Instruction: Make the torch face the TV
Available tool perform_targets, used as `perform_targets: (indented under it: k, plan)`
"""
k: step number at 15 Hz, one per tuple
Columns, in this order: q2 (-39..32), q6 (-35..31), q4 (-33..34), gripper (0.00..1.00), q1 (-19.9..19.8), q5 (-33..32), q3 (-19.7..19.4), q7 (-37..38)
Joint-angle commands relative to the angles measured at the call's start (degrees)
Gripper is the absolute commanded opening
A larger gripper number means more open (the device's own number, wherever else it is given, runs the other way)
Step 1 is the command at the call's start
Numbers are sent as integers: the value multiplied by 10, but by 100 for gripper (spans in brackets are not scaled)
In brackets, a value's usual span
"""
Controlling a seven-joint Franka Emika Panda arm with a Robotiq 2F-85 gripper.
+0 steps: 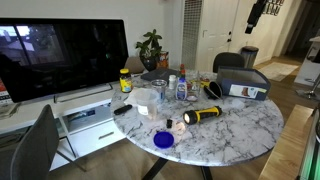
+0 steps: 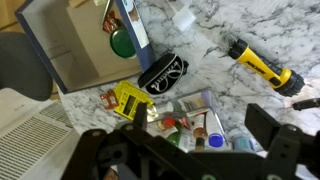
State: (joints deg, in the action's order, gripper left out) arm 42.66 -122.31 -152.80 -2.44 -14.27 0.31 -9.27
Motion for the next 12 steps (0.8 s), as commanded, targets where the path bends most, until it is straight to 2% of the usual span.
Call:
perform_targets:
  k: [1, 5, 8, 12]
  plan:
    - [-37, -69, -15, 100, 47, -15, 8, -41]
    - [-93, -179, -35, 100, 87, -19, 10, -98]
    - [-147, -276, -53, 100, 122, 2, -23, -180]
    - [-223, -333, -48, 100, 183, 59, -92, -335]
